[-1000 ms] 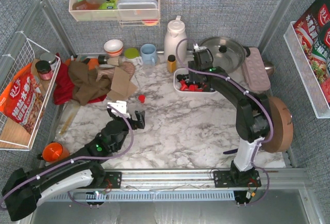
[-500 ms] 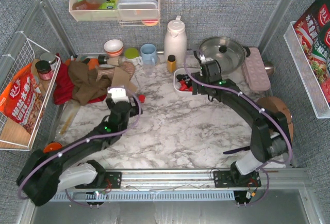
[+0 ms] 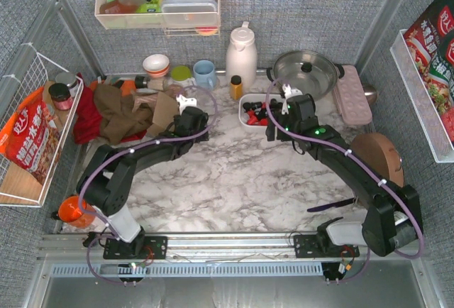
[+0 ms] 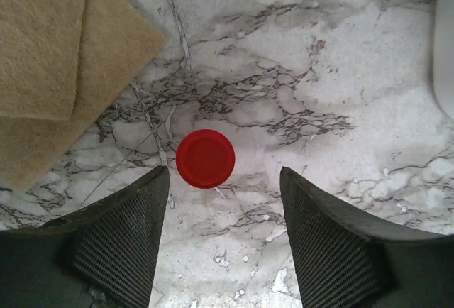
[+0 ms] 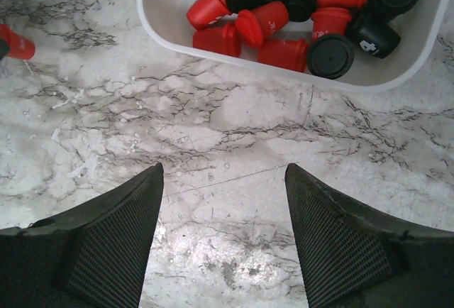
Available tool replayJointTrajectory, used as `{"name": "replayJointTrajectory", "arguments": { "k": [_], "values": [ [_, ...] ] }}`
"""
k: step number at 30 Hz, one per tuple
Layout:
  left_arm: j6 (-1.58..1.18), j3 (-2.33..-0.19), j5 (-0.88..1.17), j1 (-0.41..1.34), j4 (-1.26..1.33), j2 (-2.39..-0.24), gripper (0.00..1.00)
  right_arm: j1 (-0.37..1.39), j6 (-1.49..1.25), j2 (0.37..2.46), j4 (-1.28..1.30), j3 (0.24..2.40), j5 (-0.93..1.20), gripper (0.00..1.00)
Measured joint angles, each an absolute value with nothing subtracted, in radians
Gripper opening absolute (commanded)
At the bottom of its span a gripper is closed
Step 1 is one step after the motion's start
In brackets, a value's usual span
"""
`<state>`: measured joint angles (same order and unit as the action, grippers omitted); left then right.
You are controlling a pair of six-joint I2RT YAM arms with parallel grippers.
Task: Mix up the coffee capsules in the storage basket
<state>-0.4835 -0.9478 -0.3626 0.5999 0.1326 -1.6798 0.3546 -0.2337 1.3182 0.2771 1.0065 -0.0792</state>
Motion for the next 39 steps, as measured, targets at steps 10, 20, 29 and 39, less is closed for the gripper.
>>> {"name": "replayJointTrajectory", "arguments": {
  "k": [10,20,29,39],
  "values": [
    [-0.490,-0.999,-0.348,0.579,0.031,-1.756,0.62,0.355,-0.248,1.299,0.272,1.005,-0.028,0.73],
    [-0.471,-1.051,-0.333,0.563,0.022,-1.816,0.56,0.355,-0.249,1.310,0.265,1.005,-0.009,0.73],
    [-0.463,-1.070,-0.318,0.550,0.020,-1.846,0.52,0.355,-0.251,1.317,0.265,1.005,0.007,0.73],
    [-0.453,-1.070,-0.305,0.544,0.022,-1.848,0.45,0.355,-0.251,1.324,0.265,1.005,0.008,0.73]
  ]
}}
